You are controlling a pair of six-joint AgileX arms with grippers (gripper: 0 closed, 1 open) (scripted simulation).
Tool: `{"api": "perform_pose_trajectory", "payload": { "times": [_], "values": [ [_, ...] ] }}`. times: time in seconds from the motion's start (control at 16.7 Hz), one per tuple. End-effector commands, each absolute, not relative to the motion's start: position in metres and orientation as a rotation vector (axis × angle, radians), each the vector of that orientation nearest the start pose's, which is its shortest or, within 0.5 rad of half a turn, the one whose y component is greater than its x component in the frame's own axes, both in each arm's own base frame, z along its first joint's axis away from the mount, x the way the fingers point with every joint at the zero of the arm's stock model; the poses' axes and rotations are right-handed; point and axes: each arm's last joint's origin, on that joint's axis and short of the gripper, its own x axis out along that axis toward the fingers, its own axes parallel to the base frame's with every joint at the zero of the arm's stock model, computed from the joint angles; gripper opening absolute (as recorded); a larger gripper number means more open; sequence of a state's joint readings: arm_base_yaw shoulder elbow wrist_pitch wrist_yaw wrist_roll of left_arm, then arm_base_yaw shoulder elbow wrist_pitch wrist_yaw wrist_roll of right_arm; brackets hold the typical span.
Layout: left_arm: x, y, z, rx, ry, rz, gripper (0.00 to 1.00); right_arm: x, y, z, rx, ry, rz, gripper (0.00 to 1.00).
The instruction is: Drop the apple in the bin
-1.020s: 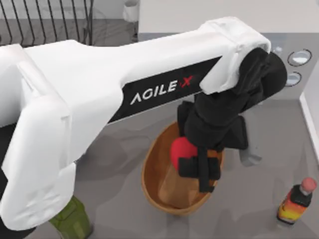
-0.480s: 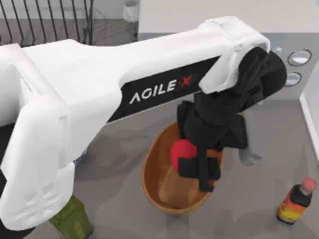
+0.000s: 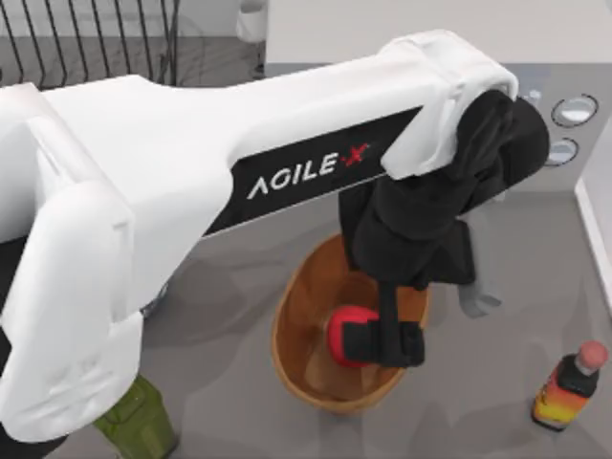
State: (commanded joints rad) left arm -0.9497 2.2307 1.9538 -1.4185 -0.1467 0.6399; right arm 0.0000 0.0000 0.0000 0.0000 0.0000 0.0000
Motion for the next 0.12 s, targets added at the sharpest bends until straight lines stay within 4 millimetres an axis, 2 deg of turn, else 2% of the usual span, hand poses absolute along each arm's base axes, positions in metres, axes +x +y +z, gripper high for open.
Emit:
{"api": "perform_pose_trajectory", "payload": {
  "times": [0.12],
  "values": [
    [0.2568,-0.342,0.2014,1.384,1.302,-1.094,1.0,0.1057,-0.0012,0.16,0.0,0.0,0.0,1.0]
  ]
}}
